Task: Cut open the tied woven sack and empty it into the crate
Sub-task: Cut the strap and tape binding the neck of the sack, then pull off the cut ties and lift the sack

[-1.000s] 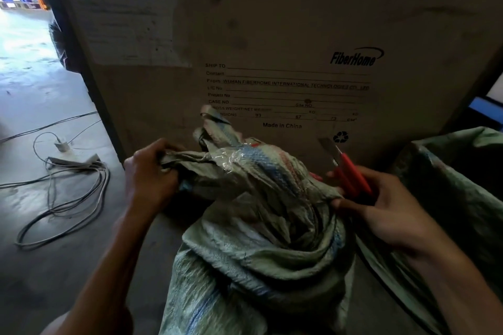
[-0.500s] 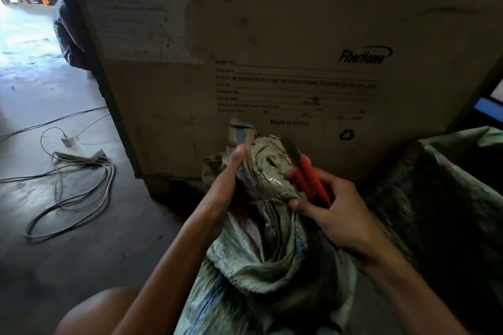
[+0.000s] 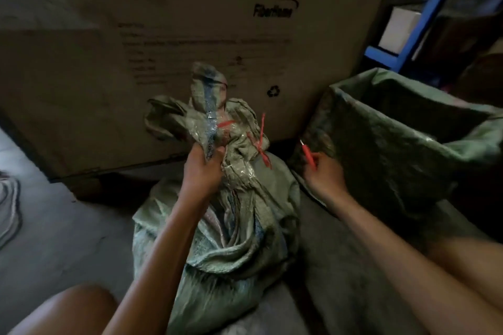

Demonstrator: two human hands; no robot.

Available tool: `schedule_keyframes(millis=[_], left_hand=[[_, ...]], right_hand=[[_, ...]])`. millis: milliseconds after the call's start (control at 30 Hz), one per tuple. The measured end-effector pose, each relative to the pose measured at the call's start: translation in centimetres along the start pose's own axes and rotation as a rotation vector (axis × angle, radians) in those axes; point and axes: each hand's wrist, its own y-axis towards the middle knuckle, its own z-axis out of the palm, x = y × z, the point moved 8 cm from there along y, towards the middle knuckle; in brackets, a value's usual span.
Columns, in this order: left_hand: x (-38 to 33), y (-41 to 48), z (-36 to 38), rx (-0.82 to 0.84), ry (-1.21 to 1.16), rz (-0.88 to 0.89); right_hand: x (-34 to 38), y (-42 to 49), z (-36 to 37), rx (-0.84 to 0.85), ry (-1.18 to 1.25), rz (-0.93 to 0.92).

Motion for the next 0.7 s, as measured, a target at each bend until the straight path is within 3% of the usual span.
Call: schedule_keyframes(millis=[133,333,533,700], left_hand=[[-1.1,-1.4,1.7,0.02,0.073,0.056],[-1.3,-1.5,1.2,0.029,0.076,0.152],[-0.5,-1.3,0.9,0.099,0.004,0.157],[-0.6,-1.7,0.7,0.107,-0.031,0.104]], right_hand=[[-10.2,-2.6,3.2,0.089,-0.236,0.221],[-20.7,-9.4,8.0,0.25,-0.35,0.392],[-23.1,-12.2,11.0,0.292,-0.47,0.352],[-22.7,-11.0,11.0,0.172,-0.459,0.363]])
